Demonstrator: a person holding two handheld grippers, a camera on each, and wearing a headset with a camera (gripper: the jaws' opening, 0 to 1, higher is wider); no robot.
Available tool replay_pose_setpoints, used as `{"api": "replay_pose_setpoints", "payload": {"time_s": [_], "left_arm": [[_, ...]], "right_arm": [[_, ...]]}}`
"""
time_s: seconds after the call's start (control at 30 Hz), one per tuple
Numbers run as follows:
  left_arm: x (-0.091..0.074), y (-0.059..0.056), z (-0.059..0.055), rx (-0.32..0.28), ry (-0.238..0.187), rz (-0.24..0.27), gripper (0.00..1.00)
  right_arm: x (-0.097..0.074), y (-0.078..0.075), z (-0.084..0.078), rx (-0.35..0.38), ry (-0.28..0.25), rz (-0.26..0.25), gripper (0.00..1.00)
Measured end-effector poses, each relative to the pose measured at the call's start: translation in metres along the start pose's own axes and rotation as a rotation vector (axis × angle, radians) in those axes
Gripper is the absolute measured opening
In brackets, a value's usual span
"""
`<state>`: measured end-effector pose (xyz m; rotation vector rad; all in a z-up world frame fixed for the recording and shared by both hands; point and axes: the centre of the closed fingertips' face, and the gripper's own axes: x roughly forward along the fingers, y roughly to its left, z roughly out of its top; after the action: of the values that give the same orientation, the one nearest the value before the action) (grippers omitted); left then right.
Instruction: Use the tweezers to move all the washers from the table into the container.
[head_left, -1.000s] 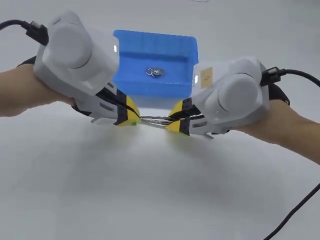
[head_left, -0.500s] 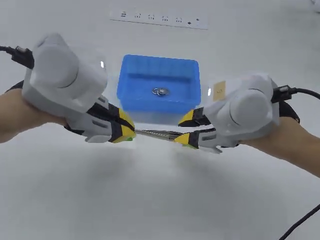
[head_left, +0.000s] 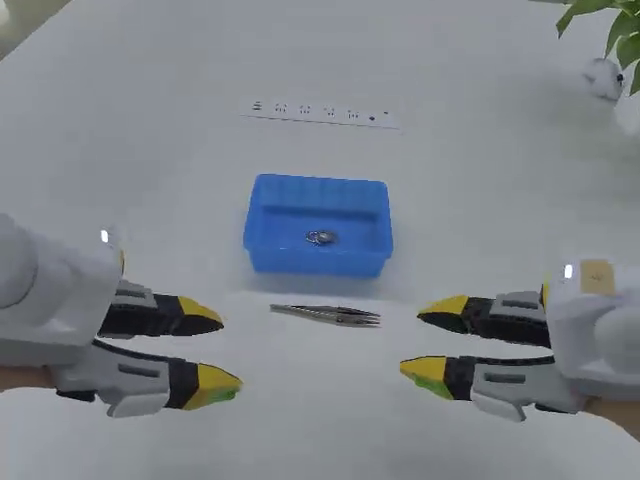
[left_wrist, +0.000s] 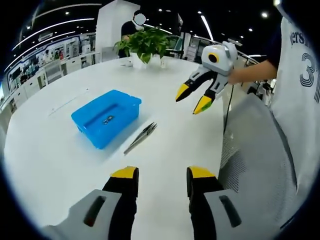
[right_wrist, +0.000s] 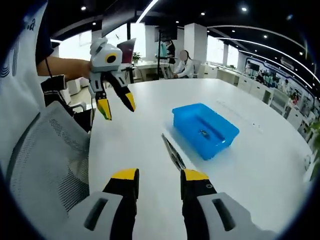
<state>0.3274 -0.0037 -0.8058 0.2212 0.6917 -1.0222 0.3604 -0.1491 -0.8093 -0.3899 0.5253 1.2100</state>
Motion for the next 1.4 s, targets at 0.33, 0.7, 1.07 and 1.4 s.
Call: {"api": "replay_pose_setpoints", "payload": {"time_s": [0.33,0.7,1.07,1.4], "left_arm": [[-0.008,-0.029,0.008,0.023,-0.027,0.057,0.73],[-0.025,-0.044,0.008,0.008,-0.045,0.079,0.99],[-0.044,-0.043,-0.008,-0.015,-0.043,0.151,0.99],[-0.052,-0.028,-0.002,-0.021,-0.064,0.205,0.99]], "right_arm": [[-0.031,0.006,0.001,0.004,-0.054,-0.107,0.57],[-0.045,0.021,0.005,-0.036,-0.083,-0.161,0.94],[-0.049,0.036,0.007,-0.062,-0.077,-0.159,1.0],[-0.044,0.044,0.01,-0.089,-0.051,-0.138,1.0]]}}
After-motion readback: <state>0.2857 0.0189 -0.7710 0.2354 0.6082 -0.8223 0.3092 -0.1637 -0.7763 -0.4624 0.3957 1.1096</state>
